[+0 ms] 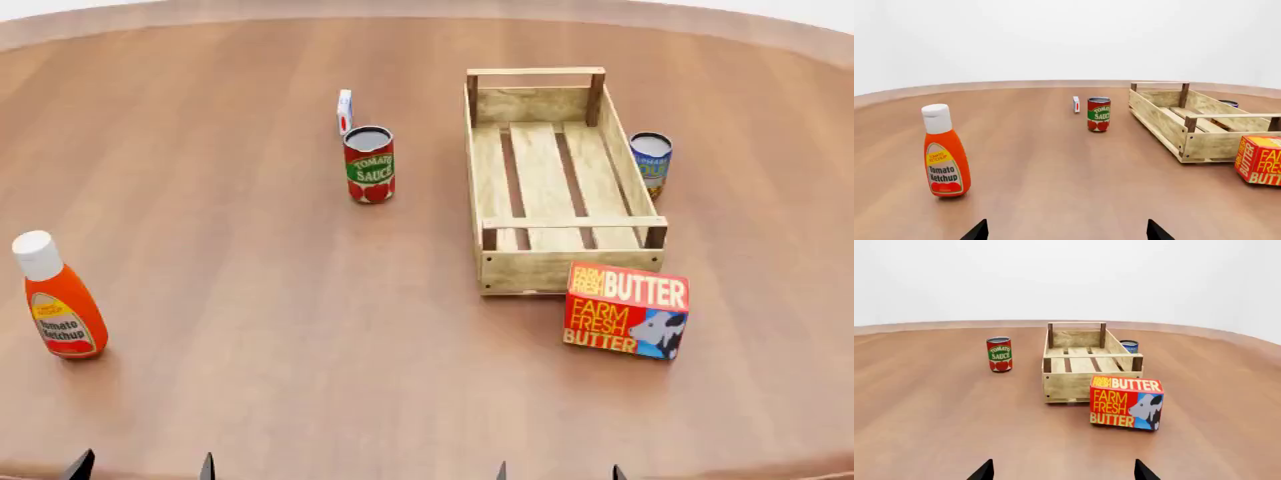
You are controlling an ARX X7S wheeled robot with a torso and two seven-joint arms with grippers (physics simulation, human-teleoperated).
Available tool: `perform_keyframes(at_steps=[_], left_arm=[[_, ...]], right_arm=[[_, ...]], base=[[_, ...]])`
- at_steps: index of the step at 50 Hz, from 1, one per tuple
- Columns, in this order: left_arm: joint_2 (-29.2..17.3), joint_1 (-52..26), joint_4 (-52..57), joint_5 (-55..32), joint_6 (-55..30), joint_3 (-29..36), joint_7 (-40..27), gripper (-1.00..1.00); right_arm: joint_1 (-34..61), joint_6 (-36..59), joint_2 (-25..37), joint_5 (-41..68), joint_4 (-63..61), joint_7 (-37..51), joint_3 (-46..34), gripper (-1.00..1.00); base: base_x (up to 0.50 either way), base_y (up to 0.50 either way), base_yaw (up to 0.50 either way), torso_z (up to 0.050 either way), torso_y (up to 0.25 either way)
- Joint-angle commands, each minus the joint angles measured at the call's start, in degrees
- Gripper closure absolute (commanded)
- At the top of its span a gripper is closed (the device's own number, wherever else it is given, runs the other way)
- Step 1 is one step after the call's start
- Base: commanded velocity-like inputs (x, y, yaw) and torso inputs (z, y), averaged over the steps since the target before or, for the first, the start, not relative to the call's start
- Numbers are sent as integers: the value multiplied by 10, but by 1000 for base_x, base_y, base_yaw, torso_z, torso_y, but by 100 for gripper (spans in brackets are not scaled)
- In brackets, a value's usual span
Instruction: Pick up the butter and put it in the tray.
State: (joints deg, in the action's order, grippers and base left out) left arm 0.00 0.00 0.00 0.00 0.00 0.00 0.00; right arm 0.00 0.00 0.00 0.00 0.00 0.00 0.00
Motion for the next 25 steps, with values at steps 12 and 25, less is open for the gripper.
perform_keyframes(at_steps=[12,25], left_arm=[[-34,0,2,-3,13,12,-36,-100],[-47,47,247,-105,-82,-15,-39,-100]], right_arm=[[-12,12,24,35,-25,47,-20,-100],[-47,110,44,62,-240,80,-19,-100]], base=[[0,0,0,0,0],[0,0,0,0,0]])
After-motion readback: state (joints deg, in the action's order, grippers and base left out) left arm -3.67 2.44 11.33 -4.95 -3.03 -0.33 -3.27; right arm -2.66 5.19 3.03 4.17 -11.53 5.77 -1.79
